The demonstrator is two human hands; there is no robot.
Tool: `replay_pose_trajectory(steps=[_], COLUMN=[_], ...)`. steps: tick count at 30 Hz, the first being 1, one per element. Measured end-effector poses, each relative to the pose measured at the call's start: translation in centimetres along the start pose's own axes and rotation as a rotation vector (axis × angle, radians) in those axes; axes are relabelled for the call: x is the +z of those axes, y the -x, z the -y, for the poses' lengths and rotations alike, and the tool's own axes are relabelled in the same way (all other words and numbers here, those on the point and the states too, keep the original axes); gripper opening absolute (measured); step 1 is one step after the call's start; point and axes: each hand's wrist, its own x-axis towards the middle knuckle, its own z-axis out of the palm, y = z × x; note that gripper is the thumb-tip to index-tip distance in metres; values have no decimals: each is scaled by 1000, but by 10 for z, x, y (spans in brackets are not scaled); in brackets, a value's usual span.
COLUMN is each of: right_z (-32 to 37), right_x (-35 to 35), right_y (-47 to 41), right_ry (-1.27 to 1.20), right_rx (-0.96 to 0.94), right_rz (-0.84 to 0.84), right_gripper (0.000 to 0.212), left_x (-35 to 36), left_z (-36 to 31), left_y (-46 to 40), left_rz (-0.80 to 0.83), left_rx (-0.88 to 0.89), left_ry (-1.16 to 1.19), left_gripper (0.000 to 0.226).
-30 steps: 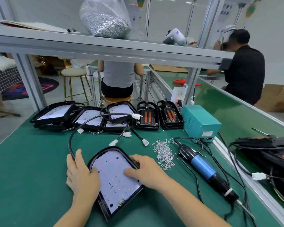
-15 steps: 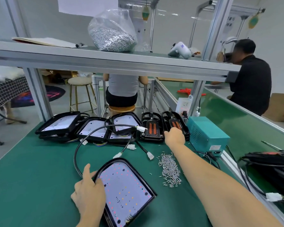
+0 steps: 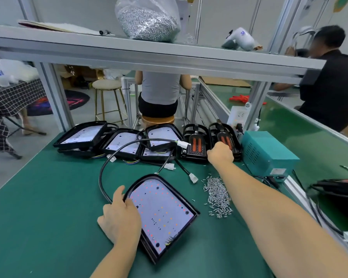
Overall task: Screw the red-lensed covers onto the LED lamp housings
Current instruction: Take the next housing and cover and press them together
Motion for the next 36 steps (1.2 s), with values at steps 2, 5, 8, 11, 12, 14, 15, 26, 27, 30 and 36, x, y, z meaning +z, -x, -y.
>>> replay_pose_trajectory(steps=[2,5,8,11,12,14,15,26,27,30,36], right_z=[-2,-5,-7,-12,-16,-26,-31,-37,-36,-35,-33], right_x=[0,0,-8,-23,-29,-44,-51,-77,-73,-62,-53], right_y=[1,0,0,8,13,25,34,166,172,182,191], right_ry=[1,-63,-170,-296,-332,-381,-396,-224,-197,-129,21], right_rx=[-10,-13,-11,-24,-34,-77,-113,-573,-592,-646,-680], right_rz=[16,20,-40,-99,-112,-150,-169,63,90,142,210], right_gripper=[10,14,15,17,19,21,22,13,12,12,13], left_x=[2,3,3,1,1,0,-1,-35,-36,-32,-30], left_z=[3,5,3,2,2,1,0,2,3,6,-3], left_y=[1,0,-3,-6,-6,-7,-7,-20,-21,-27,-50], left_rz=[-3,-2,-4,1,4,13,25,129,98,115,388], left_rx=[-1,10,21,-4,-10,-15,-10,305,334,312,-135], left_ry=[-8,-16,-5,-3,-6,-8,-15,-382,-378,-156,534], left_gripper=[41,40,39,38,38,37,37,18,20,26,35])
